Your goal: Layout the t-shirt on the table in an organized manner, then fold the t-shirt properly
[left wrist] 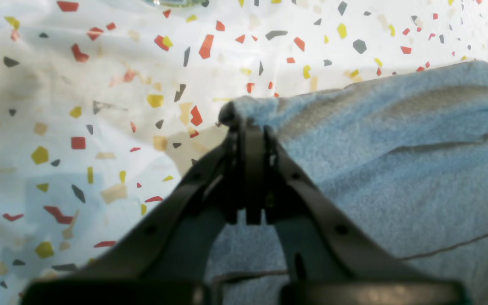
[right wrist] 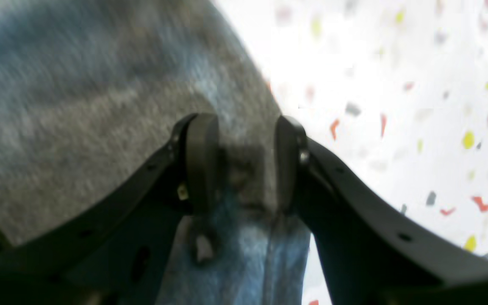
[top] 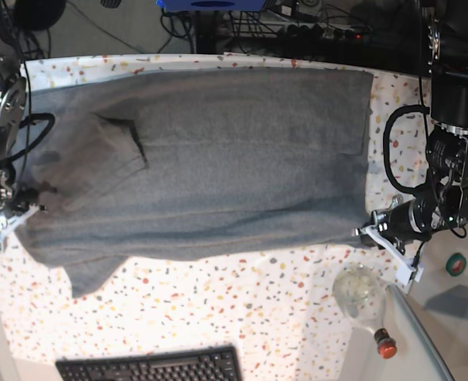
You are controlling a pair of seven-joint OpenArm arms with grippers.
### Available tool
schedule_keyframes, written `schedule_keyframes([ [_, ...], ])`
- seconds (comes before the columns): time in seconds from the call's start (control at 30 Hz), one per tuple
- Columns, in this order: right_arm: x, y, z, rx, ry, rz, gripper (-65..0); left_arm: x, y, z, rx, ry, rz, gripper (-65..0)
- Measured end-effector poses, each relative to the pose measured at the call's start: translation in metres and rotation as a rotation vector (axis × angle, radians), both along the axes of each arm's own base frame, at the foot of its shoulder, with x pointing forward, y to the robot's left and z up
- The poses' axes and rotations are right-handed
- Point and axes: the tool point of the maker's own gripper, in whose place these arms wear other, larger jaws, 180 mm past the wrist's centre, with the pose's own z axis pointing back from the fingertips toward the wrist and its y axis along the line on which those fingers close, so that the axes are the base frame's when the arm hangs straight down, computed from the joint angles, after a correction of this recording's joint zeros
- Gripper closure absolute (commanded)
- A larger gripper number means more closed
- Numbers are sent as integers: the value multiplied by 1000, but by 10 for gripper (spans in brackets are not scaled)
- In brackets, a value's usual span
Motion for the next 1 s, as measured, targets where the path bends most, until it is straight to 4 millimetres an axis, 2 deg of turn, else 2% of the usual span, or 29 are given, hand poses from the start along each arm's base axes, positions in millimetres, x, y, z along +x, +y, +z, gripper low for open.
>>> schedule_keyframes([
  [0.07, -1, 0, -1, 1, 7, -2, -192, 0, 0, 0, 0, 0, 0, 0],
  [0.1, -3, 0, -2, 2, 11, -2, -134, 0, 0, 0, 0, 0, 0, 0],
  [0.13, -4, 0, -3, 4, 14, -3, -45, 0, 0, 0, 0, 0, 0, 0],
  [0.17, -5, 1, -4, 5, 18, -2, 0, 0, 0, 0, 0, 0, 0, 0],
  [0.4, -15, 0, -9, 47, 18, -49, 0, -7, 0, -7, 0, 18, -1, 0],
  [0.5, -33, -6, -8, 44, 19, -65, 0, -13, 4, -10, 7, 33, 0, 0],
  [0.6, -59, -10, -7, 1, 62, -59, 0, -14, 11, -9, 24, 33, 5, 0],
  [0.67, -73, -3, -6, -22, 92, -54, 0, -15, 10, -10, 22, 33, 1, 0],
  [0.8, -88, 16, -2, -10, 142, -37, 0, -14, 9, -9, 22, 32, -1, 0],
  [0.9, -86, 22, 4, -8, 128, -35, 0, -14, 6, -11, 21, 34, -7, 0],
  [1.0, -74, 20, 21, -32, 84, -28, 0, -14, 3, -11, 16, 32, -10, 0],
])
